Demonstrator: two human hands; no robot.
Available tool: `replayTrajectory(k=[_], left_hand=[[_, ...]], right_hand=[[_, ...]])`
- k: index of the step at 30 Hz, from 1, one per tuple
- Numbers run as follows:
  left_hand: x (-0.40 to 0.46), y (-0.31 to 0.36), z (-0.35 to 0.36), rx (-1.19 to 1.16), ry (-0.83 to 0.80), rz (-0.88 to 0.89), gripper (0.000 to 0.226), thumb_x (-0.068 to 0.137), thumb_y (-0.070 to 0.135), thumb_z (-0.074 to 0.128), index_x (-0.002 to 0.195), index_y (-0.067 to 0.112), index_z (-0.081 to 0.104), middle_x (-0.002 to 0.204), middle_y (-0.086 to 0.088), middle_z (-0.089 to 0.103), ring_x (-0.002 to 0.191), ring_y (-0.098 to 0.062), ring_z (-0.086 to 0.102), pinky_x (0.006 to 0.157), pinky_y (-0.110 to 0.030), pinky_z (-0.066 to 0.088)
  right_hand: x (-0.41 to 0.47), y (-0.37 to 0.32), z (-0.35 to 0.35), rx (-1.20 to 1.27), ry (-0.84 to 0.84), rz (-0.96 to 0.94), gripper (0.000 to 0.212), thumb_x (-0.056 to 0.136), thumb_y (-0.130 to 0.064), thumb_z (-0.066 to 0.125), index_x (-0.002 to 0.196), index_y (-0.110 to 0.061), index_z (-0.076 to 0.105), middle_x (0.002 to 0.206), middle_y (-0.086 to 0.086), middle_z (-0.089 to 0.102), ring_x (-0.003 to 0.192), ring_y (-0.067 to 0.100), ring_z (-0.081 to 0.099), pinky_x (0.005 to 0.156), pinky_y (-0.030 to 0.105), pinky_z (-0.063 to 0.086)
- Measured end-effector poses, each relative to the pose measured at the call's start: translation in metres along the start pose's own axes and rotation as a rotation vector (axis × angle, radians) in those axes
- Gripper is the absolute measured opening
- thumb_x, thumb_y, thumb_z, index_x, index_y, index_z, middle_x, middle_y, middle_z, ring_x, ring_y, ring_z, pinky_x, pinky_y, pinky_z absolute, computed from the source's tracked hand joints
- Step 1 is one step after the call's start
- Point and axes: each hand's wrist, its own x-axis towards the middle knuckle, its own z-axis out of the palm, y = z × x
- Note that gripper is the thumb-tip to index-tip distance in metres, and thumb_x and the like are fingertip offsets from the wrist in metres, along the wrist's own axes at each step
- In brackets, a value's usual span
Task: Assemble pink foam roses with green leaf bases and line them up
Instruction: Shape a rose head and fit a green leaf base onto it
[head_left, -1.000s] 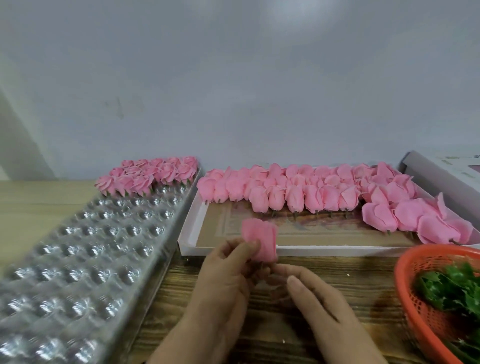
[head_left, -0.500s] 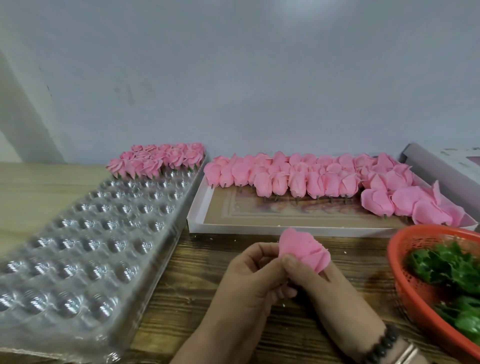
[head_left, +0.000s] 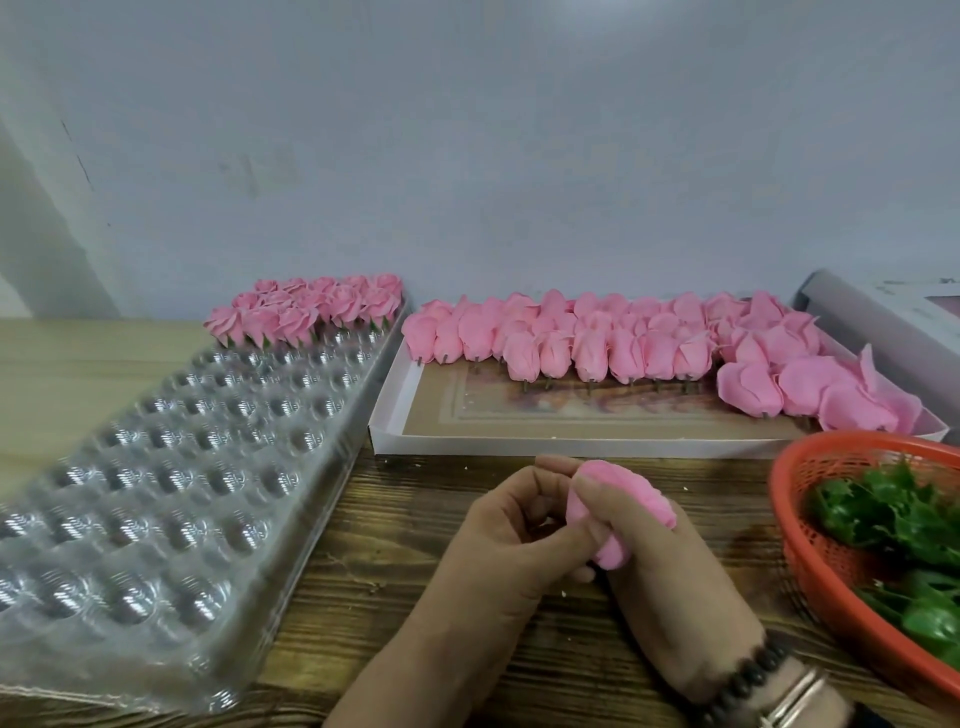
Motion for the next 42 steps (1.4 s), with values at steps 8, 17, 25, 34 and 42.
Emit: replayTrajectory(k=[8,17,25,34,42], left_hand=[[-0.002,0.002,0.000,0.264,-0.069,-0.029,0.054,0.064,0.008,0.070,0.114,0.019,0.053,0.103,-0.001,0.069,0.097,-0.010,0.065,0.083,-0.022,0.049],[-0.001,0.002,0.012,0.488,-0.014,0.069,0.026,0.082,-0.006,0.062,0.101,0.010,0.060,0.095,0.005,0.065,0.089,0.005,0.062,0.077,-0.009,0.046],[-0.005,0.002,0.010,0.281,0.044,0.115,0.008,0.081,0.009,0.065,0.076,0.014,0.069,0.081,-0.004,0.071,0.076,-0.010,0.066,0.070,-0.024,0.054],[0.001,0.009,0.014,-0.332,0.327,0.074,0.026,0.065,0.011,0.074,0.090,0.010,0.069,0.079,-0.010,0.070,0.071,-0.016,0.068,0.060,-0.024,0.054],[-0.002,0.005,0.020,-0.449,0.320,-0.050,0.046,0.066,0.020,0.069,0.109,0.005,0.063,0.095,-0.014,0.068,0.091,-0.024,0.064,0.091,-0.038,0.047]], right_hand=[[-0.006,-0.009,0.004,-0.222,0.013,-0.157,0.023,0.076,-0.022,0.062,0.096,-0.022,0.074,0.101,0.001,0.072,0.094,0.011,0.067,0.073,0.014,0.051],[-0.007,-0.011,0.009,-0.789,-0.143,-0.198,0.042,0.077,-0.047,0.050,0.119,-0.048,0.052,0.125,-0.032,0.050,0.122,-0.014,0.036,0.107,0.016,0.026],[-0.009,-0.009,0.010,-0.675,-0.058,-0.285,0.086,0.055,-0.086,0.050,0.130,-0.047,0.035,0.125,-0.022,0.053,0.114,-0.009,0.050,0.091,0.012,0.042],[0.000,0.002,0.011,-0.602,0.146,-0.385,0.044,0.068,0.020,0.058,0.086,-0.020,0.053,0.077,0.001,0.062,0.072,0.005,0.058,0.070,0.012,0.044],[-0.006,0.002,0.020,-0.751,0.091,-0.388,0.050,0.063,-0.016,0.071,0.090,-0.048,0.044,0.092,-0.016,0.060,0.075,0.003,0.061,0.062,0.005,0.042]])
